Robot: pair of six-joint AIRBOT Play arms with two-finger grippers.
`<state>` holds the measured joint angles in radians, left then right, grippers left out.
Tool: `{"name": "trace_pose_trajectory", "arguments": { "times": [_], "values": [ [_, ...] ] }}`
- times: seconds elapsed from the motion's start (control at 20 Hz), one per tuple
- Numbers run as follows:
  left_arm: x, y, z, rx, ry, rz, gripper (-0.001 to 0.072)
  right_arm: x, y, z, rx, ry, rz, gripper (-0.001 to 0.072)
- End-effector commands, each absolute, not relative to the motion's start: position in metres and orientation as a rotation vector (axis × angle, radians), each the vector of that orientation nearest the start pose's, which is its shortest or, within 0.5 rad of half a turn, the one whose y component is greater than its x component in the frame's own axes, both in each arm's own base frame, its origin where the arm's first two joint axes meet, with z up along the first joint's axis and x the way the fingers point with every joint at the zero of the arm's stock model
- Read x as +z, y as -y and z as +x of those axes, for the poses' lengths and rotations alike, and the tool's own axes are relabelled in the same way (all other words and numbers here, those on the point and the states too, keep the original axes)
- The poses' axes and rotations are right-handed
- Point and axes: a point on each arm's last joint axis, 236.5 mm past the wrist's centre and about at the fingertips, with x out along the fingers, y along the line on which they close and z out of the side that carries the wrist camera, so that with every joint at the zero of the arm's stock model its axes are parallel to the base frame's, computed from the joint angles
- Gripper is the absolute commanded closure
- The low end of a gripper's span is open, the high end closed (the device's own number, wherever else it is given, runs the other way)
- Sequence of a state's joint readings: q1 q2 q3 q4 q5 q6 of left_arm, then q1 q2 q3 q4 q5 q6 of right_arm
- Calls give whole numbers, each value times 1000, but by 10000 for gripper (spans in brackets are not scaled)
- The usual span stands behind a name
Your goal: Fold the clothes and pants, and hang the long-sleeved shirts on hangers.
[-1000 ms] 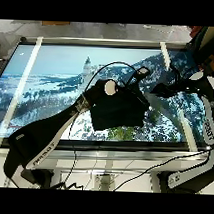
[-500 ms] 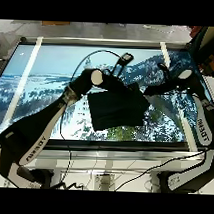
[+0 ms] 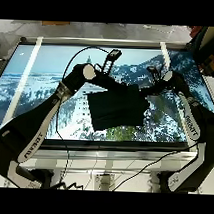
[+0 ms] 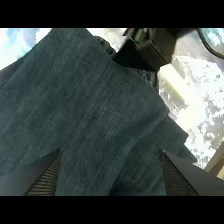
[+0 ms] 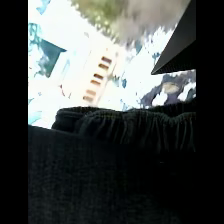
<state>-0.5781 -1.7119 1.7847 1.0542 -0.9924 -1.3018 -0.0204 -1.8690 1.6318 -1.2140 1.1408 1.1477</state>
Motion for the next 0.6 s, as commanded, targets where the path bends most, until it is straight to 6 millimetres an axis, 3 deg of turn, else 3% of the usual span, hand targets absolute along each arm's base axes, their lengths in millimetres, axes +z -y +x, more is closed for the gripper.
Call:
{"name": "trace_pose_trajectory", "arguments": {
  "times": [0.0,0.2,0.25,0.35,0.55],
  "values": [
    [87,387,413,-937,-948,55,6,-61,-83,510,489,-1273,295,132],
    [85,383,412,-936,-961,59,6,-61,-34,490,441,-1349,440,166],
    [85,383,413,-935,-961,58,5,-66,-29,481,427,-1386,480,260],
    [85,382,414,-932,-961,57,6,-78,-34,462,469,-1436,495,324],
    [85,352,432,-858,-942,123,5,-79,-87,411,786,-1488,563,456]
  ]
}}
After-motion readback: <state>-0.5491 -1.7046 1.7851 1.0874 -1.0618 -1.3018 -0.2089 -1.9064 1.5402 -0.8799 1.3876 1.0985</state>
